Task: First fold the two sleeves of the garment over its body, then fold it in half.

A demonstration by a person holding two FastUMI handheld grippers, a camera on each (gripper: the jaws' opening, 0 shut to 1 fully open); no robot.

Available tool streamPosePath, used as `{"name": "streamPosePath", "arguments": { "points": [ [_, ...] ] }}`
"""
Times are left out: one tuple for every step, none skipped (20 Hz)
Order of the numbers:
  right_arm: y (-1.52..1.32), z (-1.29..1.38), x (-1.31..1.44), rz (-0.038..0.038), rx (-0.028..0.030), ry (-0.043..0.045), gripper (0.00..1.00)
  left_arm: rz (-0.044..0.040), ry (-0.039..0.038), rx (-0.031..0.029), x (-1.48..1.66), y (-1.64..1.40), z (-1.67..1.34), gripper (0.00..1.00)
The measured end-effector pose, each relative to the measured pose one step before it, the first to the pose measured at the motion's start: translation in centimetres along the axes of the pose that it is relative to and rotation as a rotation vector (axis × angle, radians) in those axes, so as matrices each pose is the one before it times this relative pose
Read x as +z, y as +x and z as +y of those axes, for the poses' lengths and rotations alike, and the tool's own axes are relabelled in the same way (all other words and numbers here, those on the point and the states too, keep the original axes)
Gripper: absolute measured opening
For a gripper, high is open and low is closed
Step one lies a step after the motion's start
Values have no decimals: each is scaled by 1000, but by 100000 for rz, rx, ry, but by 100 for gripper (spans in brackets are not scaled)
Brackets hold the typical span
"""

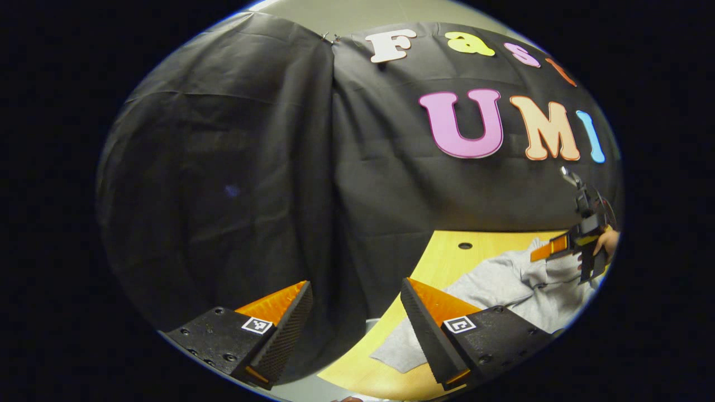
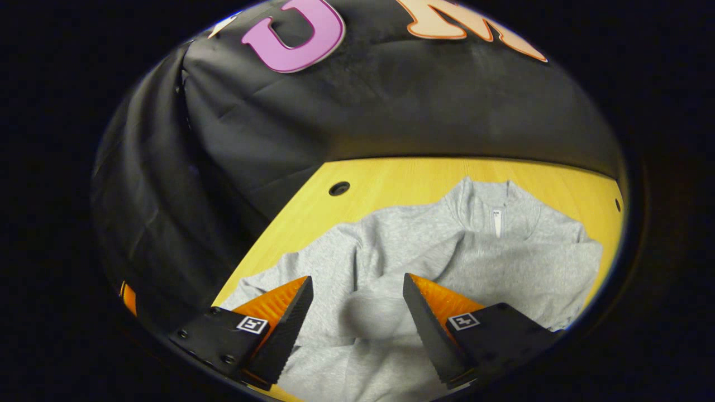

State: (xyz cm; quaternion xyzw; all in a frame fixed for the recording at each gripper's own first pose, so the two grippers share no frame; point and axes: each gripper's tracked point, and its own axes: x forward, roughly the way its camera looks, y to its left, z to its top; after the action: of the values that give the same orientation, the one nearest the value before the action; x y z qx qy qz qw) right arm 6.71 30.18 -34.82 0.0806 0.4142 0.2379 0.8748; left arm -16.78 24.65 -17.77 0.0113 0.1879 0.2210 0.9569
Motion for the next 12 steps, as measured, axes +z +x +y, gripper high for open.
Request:
{"name": "streamPosePath", "arguments": {
  "points": [
    [-888,431,939,-4305,1289,-892,98,3173,304,-1274,-1217,348,-386,94],
    [-880,256,1042,-3961,763,-1521,98,2965,-27,-2177,-1338,301,-437,96],
    [-841,-14,508,-2828,262,-2121,98,3206,-252,-2148,-1301,364,-611,96],
    [-822,-214,482,-1301,-369,-2329,98,3286,-368,-2184,-1179,549,-602,96],
    [-766,-212,253,-914,-581,-2352,98,3700,-508,-2099,-1350,536,-564,95],
    [-727,-498,115,-186,-1070,-2462,94,3708,-409,-1570,-1115,679,-485,96],
    [-655,-535,-50,39,-1258,-2104,94,2824,-442,-1428,-1067,728,-296,94],
    [-685,-599,-28,-50,-1299,-1447,98,5161,-309,-792,-1440,595,-228,93],
    [-528,-491,-75,-255,-1483,-672,98,3929,-428,-934,-1305,866,-374,93],
    [-768,-582,28,-160,-1177,74,94,3595,-562,-208,-968,699,-129,94],
    [-702,-668,-74,-171,-1444,546,95,3114,-480,-238,-960,618,288,94],
    [-581,-711,-15,-107,-1598,832,98,2457,-267,-67,-623,465,185,94]
  ]
}}
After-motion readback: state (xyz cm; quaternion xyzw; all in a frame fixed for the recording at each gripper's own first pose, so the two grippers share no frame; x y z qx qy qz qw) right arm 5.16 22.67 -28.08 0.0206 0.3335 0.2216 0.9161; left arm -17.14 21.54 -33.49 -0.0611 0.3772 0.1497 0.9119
